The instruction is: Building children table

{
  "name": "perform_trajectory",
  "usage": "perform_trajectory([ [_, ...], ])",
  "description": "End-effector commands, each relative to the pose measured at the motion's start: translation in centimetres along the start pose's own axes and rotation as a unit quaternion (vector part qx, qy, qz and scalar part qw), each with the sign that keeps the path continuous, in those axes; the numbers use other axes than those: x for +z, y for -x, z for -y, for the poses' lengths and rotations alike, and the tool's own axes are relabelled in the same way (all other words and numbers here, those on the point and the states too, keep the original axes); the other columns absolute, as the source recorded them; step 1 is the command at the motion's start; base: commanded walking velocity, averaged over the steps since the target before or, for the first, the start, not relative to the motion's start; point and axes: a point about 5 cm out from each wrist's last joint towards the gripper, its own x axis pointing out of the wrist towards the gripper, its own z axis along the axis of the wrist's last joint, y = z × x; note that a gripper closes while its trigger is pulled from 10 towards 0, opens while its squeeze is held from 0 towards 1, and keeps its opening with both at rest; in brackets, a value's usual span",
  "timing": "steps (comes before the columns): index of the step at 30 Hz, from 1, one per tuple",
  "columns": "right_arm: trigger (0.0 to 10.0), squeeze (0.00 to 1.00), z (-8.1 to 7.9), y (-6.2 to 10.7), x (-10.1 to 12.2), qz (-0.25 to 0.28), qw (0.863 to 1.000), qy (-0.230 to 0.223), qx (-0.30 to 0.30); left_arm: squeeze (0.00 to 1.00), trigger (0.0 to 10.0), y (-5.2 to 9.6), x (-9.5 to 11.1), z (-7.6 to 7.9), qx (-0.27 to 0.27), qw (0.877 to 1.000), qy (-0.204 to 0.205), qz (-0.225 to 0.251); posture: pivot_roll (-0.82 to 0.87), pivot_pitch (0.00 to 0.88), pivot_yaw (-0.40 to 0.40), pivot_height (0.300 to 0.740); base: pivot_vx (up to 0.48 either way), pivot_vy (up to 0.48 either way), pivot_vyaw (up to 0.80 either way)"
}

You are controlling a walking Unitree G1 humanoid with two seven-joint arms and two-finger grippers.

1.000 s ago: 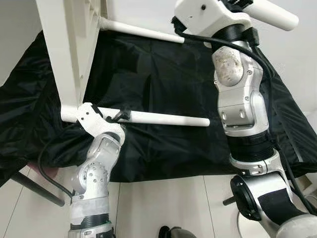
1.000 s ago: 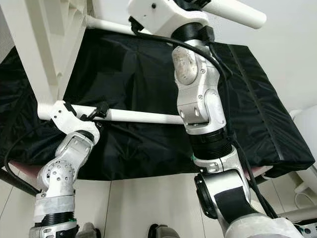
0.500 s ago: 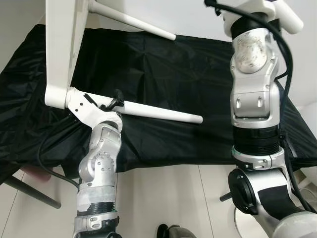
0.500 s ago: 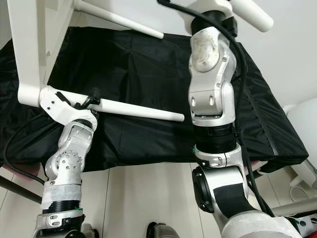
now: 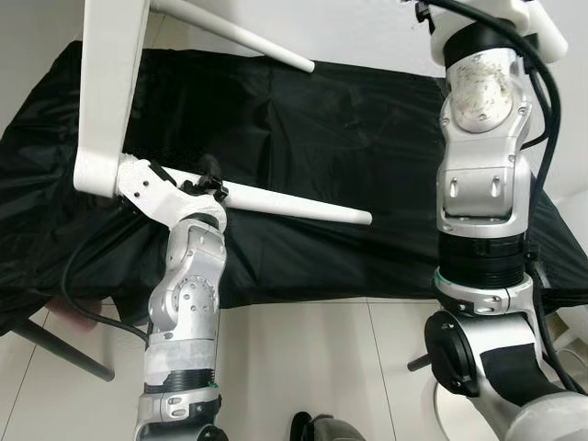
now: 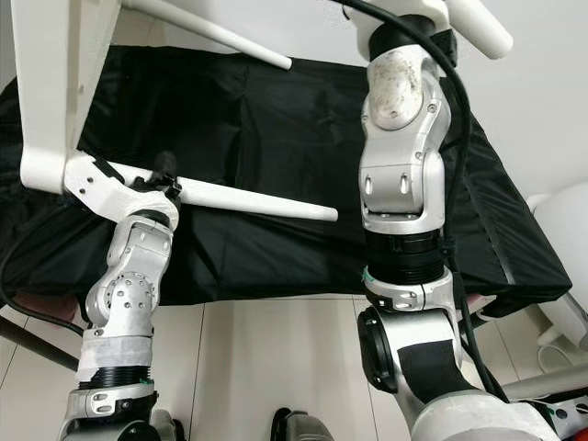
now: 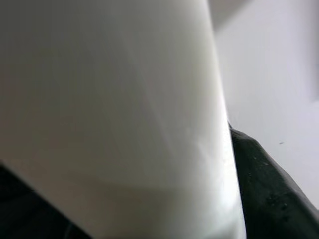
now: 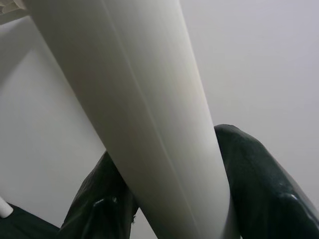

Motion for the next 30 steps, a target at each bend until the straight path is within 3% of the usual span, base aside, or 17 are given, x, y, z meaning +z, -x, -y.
perform_trajectory([
  [1,0.0,0.00,2.6,0.0,0.6,0.016,0.998,-0.041,-0.050,0.00,0.0,0.2,4.1,6.2,-0.167,0.981,-0.018,0.100,0.00,0.148,-0.040,0.740,0.000,0.000,0.00],
  [4,0.0,0.00,3.0,0.1,0.2,0.012,0.998,-0.034,-0.055,0.00,0.0,0.3,4.7,6.6,-0.177,0.977,-0.024,0.113,0.00,0.148,-0.040,0.740,0.000,0.000,0.00],
  [5,0.0,0.00,3.9,0.4,-0.9,-0.001,0.998,-0.013,-0.066,0.00,0.0,0.1,6.5,7.9,-0.211,0.966,-0.036,0.145,0.01,0.143,-0.039,0.740,0.000,0.000,0.00],
  [7,0.0,0.00,3.9,0.4,-0.9,-0.001,0.998,-0.013,-0.066,0.00,0.0,0.1,6.5,7.9,-0.211,0.966,-0.036,0.145,0.01,0.143,-0.039,0.740,0.000,0.000,0.00],
  [9,0.0,0.00,4.7,1.0,-2.2,-0.020,0.997,0.004,-0.074,0.00,0.0,0.0,8.5,9.0,-0.236,0.956,-0.043,0.172,0.02,0.142,-0.039,0.740,0.000,0.000,0.00],
  [10,0.0,0.00,4.7,1.0,-2.2,-0.020,0.997,0.004,-0.074,0.00,0.0,0.0,8.5,9.0,-0.236,0.956,-0.043,0.172,0.02,0.142,-0.039,0.740,0.000,0.000,0.00],
  [13,0.0,0.00,5.1,3.0,-5.2,-0.063,0.995,0.041,-0.072,0.00,0.0,0.0,11.2,10.9,-0.271,0.938,-0.058,0.206,0.03,0.134,-0.033,0.740,0.000,0.000,0.00],
  [17,0.0,0.00,5.0,3.7,-6.2,-0.079,0.994,0.044,-0.068,0.00,0.0,0.1,11.7,11.3,-0.280,0.934,-0.063,0.215,0.03,0.134,-0.033,0.740,0.000,0.000,0.00],
  [19,0.0,0.00,4.8,4.3,-7.1,-0.088,0.993,0.044,-0.066,0.00,0.0,0.0,12.2,11.7,-0.284,0.931,-0.062,0.219,0.05,0.121,-0.027,0.740,0.000,0.000,0.00],
  [23,0.0,0.00,3.3,7.0,-11.6,-0.168,0.984,-0.005,-0.067,0.00,0.0,-0.3,13.6,13.7,-0.301,0.924,-0.064,0.228,0.06,0.109,-0.016,0.740,0.000,0.000,0.00],
  [27,0.0,0.00,1.9,8.0,-13.2,-0.192,0.980,-0.017,-0.046,0.00,0.0,-0.1,13.5,14.4,-0.315,0.920,-0.065,0.224,0.05,0.108,-0.007,0.740,0.000,0.000,0.00],
  [30,0.0,0.00,0.5,9.4,-15.3,-0.229,0.971,-0.053,-0.029,0.00,0.0,0.3,12.7,14.7,-0.322,0.919,-0.079,0.215,0.05,0.111,-0.005,0.740,0.000,0.000,0.00],
])
